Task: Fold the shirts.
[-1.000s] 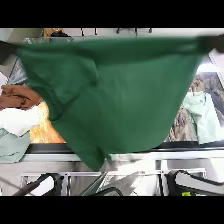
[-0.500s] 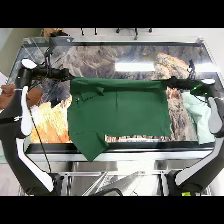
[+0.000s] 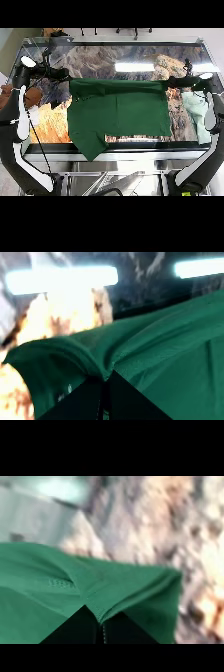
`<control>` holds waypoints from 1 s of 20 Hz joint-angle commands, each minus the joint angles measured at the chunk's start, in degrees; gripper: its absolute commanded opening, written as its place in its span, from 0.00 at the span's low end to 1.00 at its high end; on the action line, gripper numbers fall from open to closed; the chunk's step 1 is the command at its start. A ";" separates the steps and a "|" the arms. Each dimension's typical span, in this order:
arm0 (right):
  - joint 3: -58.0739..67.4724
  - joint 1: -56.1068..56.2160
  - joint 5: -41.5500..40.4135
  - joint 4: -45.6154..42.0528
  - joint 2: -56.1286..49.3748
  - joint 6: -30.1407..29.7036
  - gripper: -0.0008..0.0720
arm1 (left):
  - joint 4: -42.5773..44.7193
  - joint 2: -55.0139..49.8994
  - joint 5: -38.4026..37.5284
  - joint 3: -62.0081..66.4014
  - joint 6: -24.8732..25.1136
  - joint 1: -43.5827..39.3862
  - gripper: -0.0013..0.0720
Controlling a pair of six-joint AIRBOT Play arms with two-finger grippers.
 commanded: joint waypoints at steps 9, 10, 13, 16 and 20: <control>-0.39 5.64 2.12 -20.79 0.35 8.68 0.04 | 12.79 3.41 9.62 -17.53 -8.90 -6.69 0.03; -0.39 5.64 2.34 -20.76 0.37 8.68 0.04 | 12.68 2.95 9.75 -17.53 -8.96 -6.75 0.03; -0.37 6.14 2.38 -20.70 0.46 8.68 0.04 | 14.10 2.82 11.69 -17.18 -8.74 -7.72 0.04; -0.28 6.58 2.56 -20.52 1.88 8.70 0.40 | 14.67 2.82 10.14 -13.60 -8.31 -8.55 0.06; -0.26 5.01 5.03 -22.84 9.03 11.32 0.69 | 15.72 2.84 -2.51 -5.20 -9.33 -7.52 0.92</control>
